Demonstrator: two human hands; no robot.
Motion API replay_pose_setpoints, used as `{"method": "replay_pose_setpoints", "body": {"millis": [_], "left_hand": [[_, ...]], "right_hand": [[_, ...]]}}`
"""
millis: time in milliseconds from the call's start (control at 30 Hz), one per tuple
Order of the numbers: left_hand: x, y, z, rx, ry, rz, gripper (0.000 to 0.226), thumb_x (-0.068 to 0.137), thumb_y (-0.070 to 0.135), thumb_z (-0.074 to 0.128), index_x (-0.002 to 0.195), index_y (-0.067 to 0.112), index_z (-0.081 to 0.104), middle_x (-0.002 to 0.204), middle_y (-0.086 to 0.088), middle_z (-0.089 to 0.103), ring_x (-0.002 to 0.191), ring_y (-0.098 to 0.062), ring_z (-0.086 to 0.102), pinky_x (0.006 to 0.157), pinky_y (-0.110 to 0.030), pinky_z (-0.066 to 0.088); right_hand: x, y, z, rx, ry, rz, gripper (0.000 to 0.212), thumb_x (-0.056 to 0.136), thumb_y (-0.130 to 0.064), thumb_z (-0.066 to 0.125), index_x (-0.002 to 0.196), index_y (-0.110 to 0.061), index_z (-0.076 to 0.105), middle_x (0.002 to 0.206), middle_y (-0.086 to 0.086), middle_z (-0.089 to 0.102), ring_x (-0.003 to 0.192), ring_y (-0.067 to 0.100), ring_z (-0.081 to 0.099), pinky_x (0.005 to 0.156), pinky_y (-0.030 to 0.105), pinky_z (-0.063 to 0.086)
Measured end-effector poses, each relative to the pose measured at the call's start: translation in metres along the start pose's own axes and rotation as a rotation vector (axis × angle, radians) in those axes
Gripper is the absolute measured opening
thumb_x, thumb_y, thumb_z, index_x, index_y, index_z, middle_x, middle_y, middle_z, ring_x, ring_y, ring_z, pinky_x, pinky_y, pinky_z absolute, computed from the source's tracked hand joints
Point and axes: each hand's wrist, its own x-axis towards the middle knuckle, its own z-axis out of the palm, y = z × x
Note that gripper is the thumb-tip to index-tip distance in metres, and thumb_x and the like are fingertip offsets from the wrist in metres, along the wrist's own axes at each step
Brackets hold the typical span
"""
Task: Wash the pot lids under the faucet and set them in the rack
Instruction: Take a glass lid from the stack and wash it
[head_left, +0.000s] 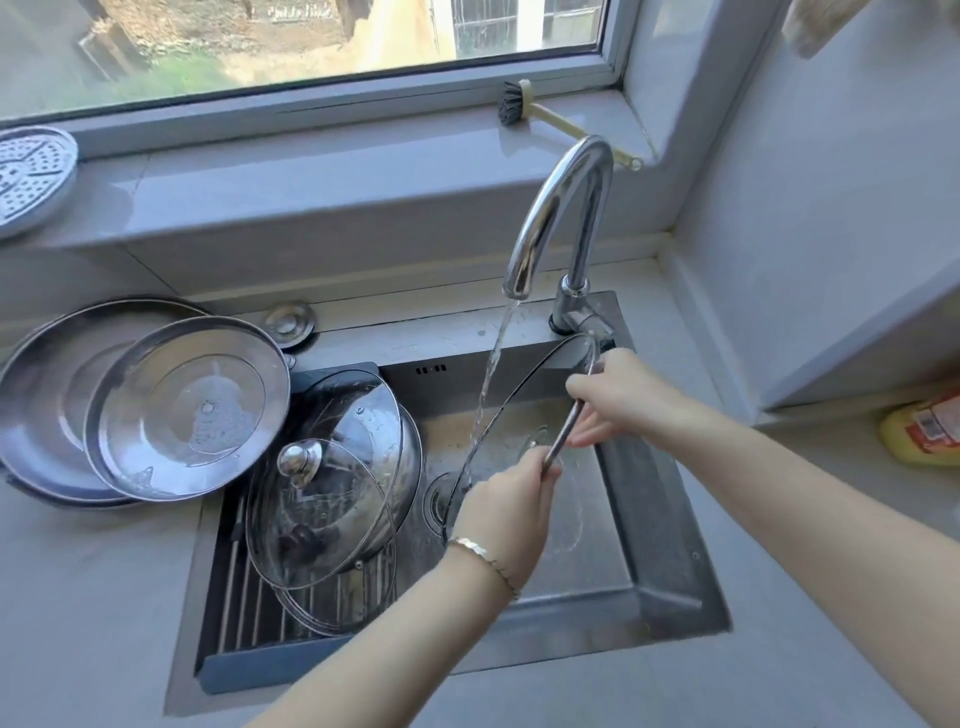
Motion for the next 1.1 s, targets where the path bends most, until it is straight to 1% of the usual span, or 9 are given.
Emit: {"method": "replay_pose_setpoints", "body": {"millis": [133,233,333,433,533,667,767,900,1100], "left_hand": [[0.013,-0.024,-0.027,-0.532,0.102,-0.152,0.016,0.096,0.022,0.044,0.089,0.014,0.057,0.09,-0.006,0.07,0.083,-0.021,0.069,0.075,-0.045,0.056],[0.018,-0.044,-0.049,-0.961,0.101,-0.351,0.013,0.096,0.012,0.045,0.088,0.008,0.056,0.084,-0.011,0.071,0.069,-0.018,0.072,0.059,-0.038,0.06],[0.014,-0.063,-0.06,-1.299,0.137,-0.442,0.016,0.095,0.014,0.045,0.088,0.005,0.057,0.077,-0.016,0.073,0.066,-0.026,0.072,0.053,-0.037,0.059],[0.009,-0.078,-0.06,-1.472,0.113,-0.487,0.022,0.096,0.017,0.039,0.088,0.006,0.057,0.078,-0.02,0.073,0.068,-0.029,0.072,0.056,-0.039,0.058],[0.009,-0.088,-0.058,-1.572,0.055,-0.597,0.024,0.098,0.017,0.036,0.086,0.008,0.054,0.078,-0.019,0.073,0.067,-0.027,0.072,0.053,-0.035,0.059],[0.012,-0.091,-0.045,-1.518,-0.041,-0.828,0.029,0.097,0.028,0.04,0.078,0.009,0.052,0.065,-0.01,0.069,0.057,-0.02,0.069,0.052,-0.033,0.058],[0.017,-0.08,-0.028,-1.464,-0.17,-1.002,0.043,0.094,0.046,0.038,0.082,0.007,0.051,0.071,-0.011,0.063,0.065,-0.023,0.063,0.072,-0.043,0.051],[0.023,-0.067,0.0,-1.522,-0.321,-1.176,0.054,0.091,0.062,0.03,0.102,0.012,0.048,0.086,-0.017,0.059,0.074,-0.027,0.061,0.084,-0.058,0.043],[0.022,-0.054,0.003,-1.526,-0.361,-1.287,0.03,0.095,0.044,0.03,0.093,0.016,0.041,0.085,-0.016,0.058,0.077,-0.029,0.06,0.091,-0.058,0.038]], "right_hand": [[0.008,0.017,0.001,0.168,0.076,-0.097,0.029,0.098,-0.036,0.039,0.098,-0.012,0.055,0.08,0.012,0.067,0.082,0.029,0.069,0.077,0.039,0.057],[0.026,0.058,0.011,0.114,0.196,0.108,0.052,0.099,-0.036,0.034,0.121,0.007,0.052,0.103,0.018,0.062,0.11,0.034,0.057,0.098,0.045,0.043],[0.032,0.091,0.028,0.387,0.052,0.418,0.063,0.096,-0.05,0.033,0.139,-0.004,0.036,0.13,0.021,0.049,0.122,0.034,0.048,0.098,0.041,0.042],[0.038,0.097,0.034,0.679,0.073,0.461,0.049,0.095,-0.052,0.035,0.119,-0.013,0.05,0.079,0.014,0.064,0.074,0.025,0.063,0.061,0.031,0.049],[0.039,0.089,0.028,0.68,0.271,0.358,0.032,0.096,-0.04,0.041,0.089,-0.013,0.056,0.043,0.0,0.047,0.033,0.01,0.043,0.042,0.018,0.033],[0.033,0.062,0.001,0.509,0.495,0.147,0.033,0.095,-0.035,0.046,0.068,-0.015,0.052,0.054,0.004,0.043,0.039,0.015,0.04,0.031,0.014,0.027],[0.024,0.038,-0.023,0.318,0.55,-0.001,0.035,0.094,-0.036,0.048,0.07,-0.012,0.057,0.051,0.005,0.046,0.028,0.005,0.043,0.03,0.013,0.032],[0.016,0.017,-0.046,0.066,0.524,-0.11,0.041,0.094,-0.034,0.048,0.086,0.003,0.063,0.052,0.006,0.05,0.041,0.015,0.051,0.048,0.022,0.038],[0.021,0.025,-0.058,-0.046,0.498,-0.07,0.044,0.093,-0.03,0.047,0.094,0.011,0.061,0.051,0.007,0.049,0.043,0.02,0.05,0.05,0.025,0.033]]}}
